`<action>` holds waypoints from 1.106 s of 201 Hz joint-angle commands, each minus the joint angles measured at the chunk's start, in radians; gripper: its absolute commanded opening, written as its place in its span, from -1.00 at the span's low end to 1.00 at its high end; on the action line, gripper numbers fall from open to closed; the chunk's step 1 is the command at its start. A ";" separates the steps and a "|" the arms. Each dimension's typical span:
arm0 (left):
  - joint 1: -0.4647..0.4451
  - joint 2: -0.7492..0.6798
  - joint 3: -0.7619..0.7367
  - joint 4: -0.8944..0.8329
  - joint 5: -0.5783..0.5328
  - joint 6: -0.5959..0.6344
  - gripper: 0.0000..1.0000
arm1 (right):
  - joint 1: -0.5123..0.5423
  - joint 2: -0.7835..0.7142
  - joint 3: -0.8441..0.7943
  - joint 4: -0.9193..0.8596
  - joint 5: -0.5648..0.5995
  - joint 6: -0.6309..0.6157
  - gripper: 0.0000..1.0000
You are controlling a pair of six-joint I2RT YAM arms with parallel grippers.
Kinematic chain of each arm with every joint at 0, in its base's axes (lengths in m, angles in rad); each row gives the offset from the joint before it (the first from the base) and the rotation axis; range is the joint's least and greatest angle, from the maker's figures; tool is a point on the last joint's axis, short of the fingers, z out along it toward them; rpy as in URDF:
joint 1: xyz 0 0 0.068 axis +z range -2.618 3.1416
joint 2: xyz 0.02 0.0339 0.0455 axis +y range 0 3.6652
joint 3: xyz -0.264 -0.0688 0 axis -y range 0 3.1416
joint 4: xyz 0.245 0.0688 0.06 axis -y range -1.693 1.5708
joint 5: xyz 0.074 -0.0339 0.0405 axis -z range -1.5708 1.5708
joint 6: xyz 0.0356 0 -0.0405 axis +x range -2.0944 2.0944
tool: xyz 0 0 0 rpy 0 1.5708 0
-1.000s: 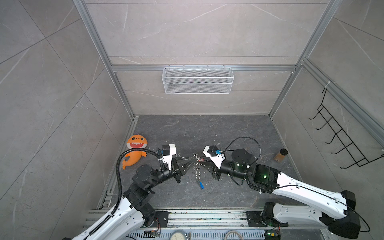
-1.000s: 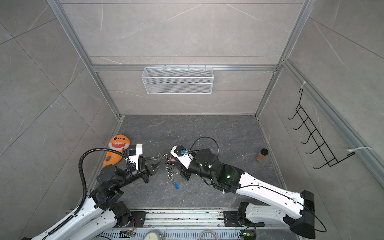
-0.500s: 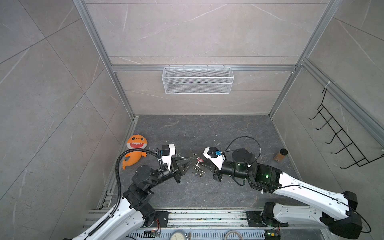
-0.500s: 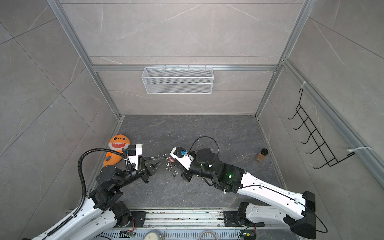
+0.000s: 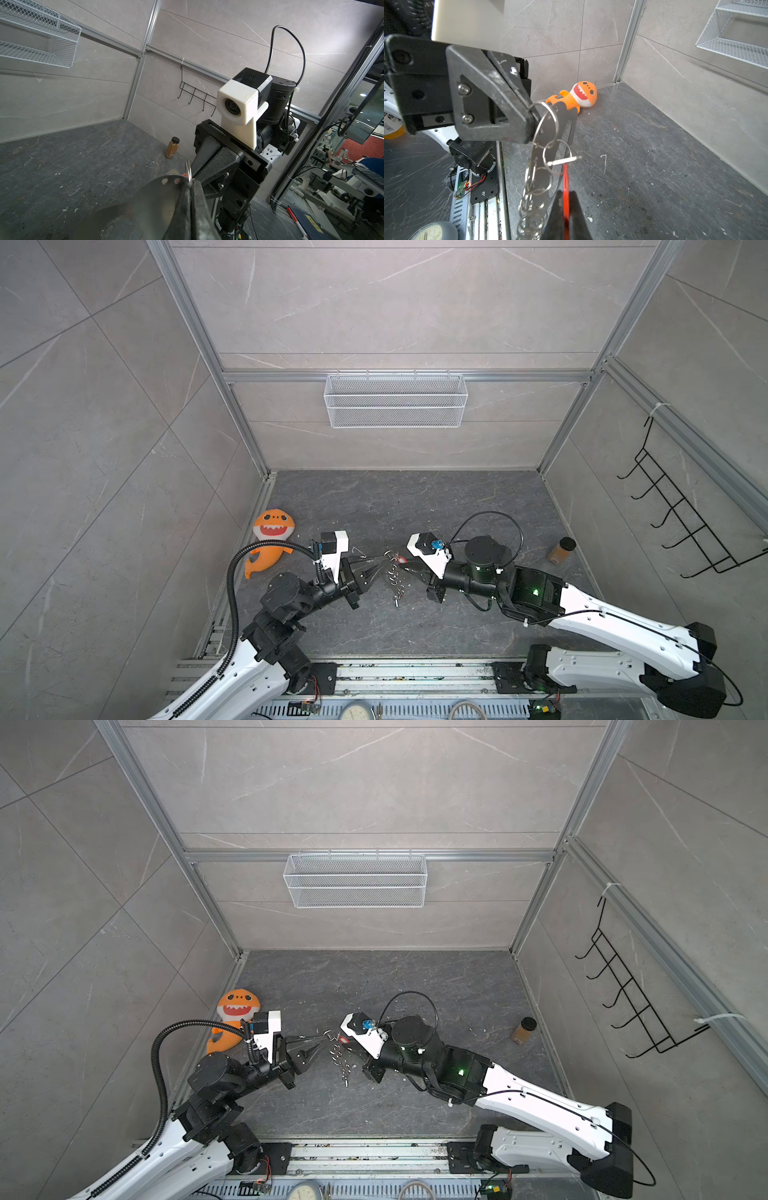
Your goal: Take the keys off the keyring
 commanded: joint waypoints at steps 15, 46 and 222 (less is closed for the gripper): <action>-0.003 -0.018 0.026 0.057 -0.014 0.029 -1.00 | 0.003 -0.020 0.023 -0.012 0.054 -0.014 -1.00; -0.002 -0.018 0.025 0.051 -0.014 0.030 -1.00 | 0.003 -0.025 0.028 -0.008 0.082 -0.016 -1.00; -0.003 -0.053 0.019 0.035 -0.040 0.049 -1.00 | 0.004 -0.025 0.000 0.025 0.077 0.019 -1.00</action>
